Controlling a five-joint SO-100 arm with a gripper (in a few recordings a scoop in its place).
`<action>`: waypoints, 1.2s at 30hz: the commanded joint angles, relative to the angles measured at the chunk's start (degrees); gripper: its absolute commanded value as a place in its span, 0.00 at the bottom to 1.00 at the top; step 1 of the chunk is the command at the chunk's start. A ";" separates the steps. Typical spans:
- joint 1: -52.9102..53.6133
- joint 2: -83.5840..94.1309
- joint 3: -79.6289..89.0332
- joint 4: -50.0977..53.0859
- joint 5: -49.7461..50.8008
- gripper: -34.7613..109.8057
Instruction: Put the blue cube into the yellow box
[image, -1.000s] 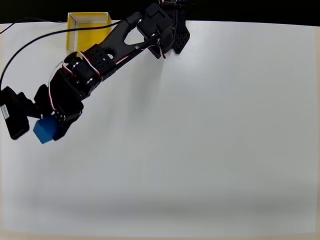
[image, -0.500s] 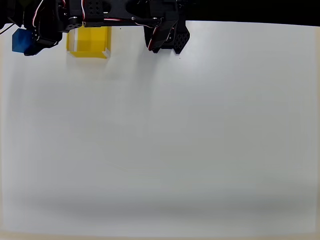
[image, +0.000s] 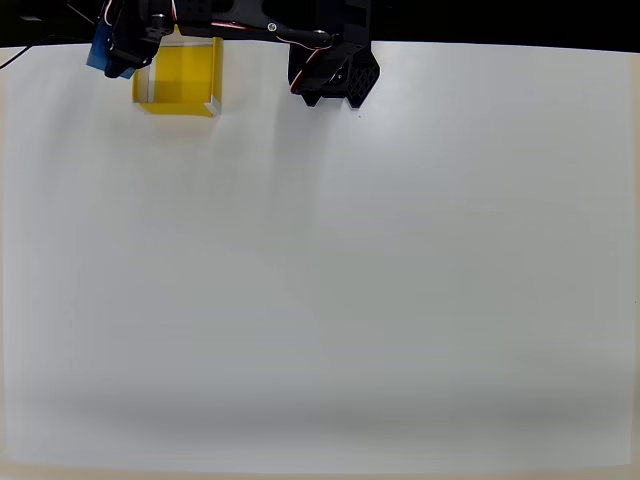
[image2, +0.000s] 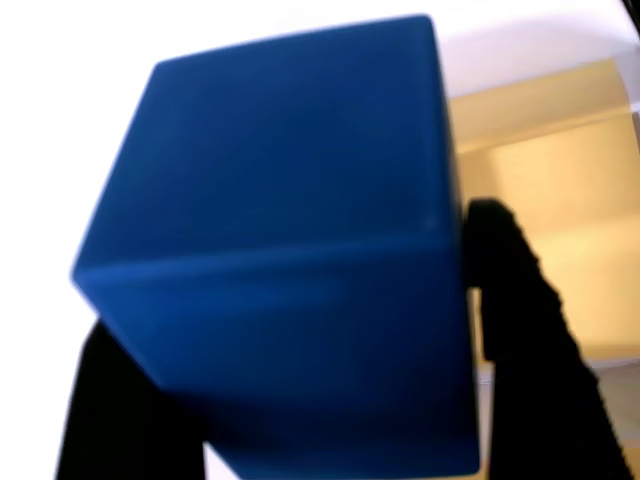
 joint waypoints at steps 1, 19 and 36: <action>1.41 5.80 1.76 -4.39 -0.18 0.28; 1.49 7.12 7.65 5.54 -0.44 0.28; 1.93 12.30 19.78 0.53 -1.67 0.29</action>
